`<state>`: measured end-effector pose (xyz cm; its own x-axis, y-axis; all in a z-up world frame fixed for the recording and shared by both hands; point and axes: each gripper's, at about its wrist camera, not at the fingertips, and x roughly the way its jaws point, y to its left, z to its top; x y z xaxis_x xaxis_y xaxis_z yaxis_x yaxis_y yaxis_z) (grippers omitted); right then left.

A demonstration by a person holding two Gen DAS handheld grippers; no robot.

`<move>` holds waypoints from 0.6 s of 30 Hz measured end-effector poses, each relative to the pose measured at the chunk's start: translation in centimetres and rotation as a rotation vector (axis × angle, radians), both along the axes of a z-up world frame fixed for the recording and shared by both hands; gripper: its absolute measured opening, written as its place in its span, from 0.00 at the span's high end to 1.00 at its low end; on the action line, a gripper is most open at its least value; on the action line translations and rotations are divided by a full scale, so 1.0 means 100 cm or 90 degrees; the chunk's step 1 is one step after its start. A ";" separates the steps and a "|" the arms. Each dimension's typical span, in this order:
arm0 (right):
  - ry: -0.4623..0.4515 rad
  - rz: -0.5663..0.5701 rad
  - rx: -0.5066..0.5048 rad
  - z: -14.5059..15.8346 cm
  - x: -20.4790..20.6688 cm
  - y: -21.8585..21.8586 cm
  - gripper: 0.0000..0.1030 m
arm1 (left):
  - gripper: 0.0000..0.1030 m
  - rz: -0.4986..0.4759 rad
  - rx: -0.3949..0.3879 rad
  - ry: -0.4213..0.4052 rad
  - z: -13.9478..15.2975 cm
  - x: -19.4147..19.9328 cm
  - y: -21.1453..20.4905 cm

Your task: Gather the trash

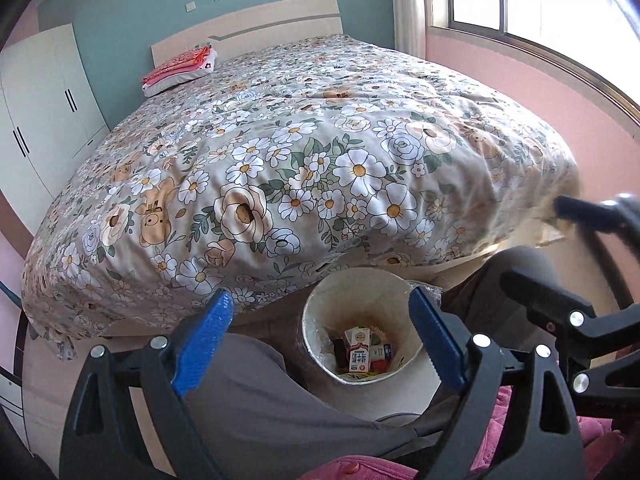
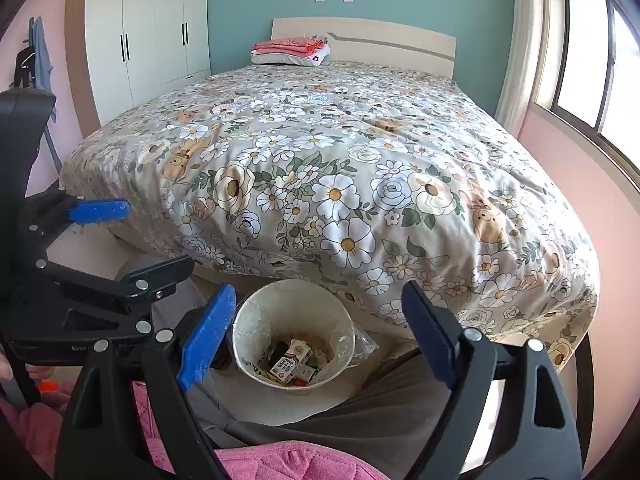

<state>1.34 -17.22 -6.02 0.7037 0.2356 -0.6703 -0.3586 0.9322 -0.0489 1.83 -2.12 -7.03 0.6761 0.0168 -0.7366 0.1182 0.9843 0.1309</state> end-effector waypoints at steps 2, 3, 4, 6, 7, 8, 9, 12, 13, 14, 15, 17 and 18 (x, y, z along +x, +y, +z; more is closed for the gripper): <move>-0.005 -0.002 -0.002 0.001 -0.001 0.000 0.19 | 0.11 0.000 -0.005 0.000 0.000 -0.001 -0.001; -0.006 -0.003 -0.004 0.001 -0.001 0.000 0.19 | 0.11 0.000 -0.010 0.003 -0.001 -0.001 -0.001; -0.006 -0.004 -0.005 0.001 -0.001 0.000 0.19 | 0.11 -0.001 -0.012 0.006 -0.001 -0.001 -0.001; -0.003 -0.005 -0.003 0.000 -0.001 0.000 0.19 | 0.11 -0.002 -0.018 0.011 -0.002 0.000 0.000; 0.001 -0.004 0.000 0.000 0.000 0.000 0.19 | 0.11 -0.002 -0.019 0.013 -0.002 0.000 0.000; 0.004 -0.004 0.003 -0.001 0.000 -0.001 0.19 | 0.11 -0.001 -0.020 0.014 -0.002 0.000 0.001; 0.007 -0.004 0.006 -0.001 0.000 -0.001 0.19 | 0.11 -0.001 -0.020 0.015 -0.003 0.000 0.000; 0.012 -0.003 0.009 -0.002 0.001 0.000 0.19 | 0.11 -0.001 -0.019 0.016 -0.003 0.000 -0.001; 0.012 -0.003 0.008 -0.002 0.001 0.000 0.19 | 0.11 0.000 -0.019 0.016 -0.003 0.000 -0.001; 0.011 -0.003 0.007 -0.001 0.001 0.000 0.19 | 0.11 -0.001 -0.019 0.016 -0.003 0.000 0.000; 0.011 -0.002 0.007 -0.002 0.001 0.000 0.19 | 0.11 0.000 -0.020 0.017 -0.003 0.000 0.000; 0.012 -0.003 0.008 -0.002 0.001 0.000 0.19 | 0.11 0.000 -0.018 0.016 -0.003 0.000 0.000; 0.012 -0.003 0.008 -0.002 0.001 0.000 0.19 | 0.11 -0.001 -0.019 0.016 -0.003 0.000 0.000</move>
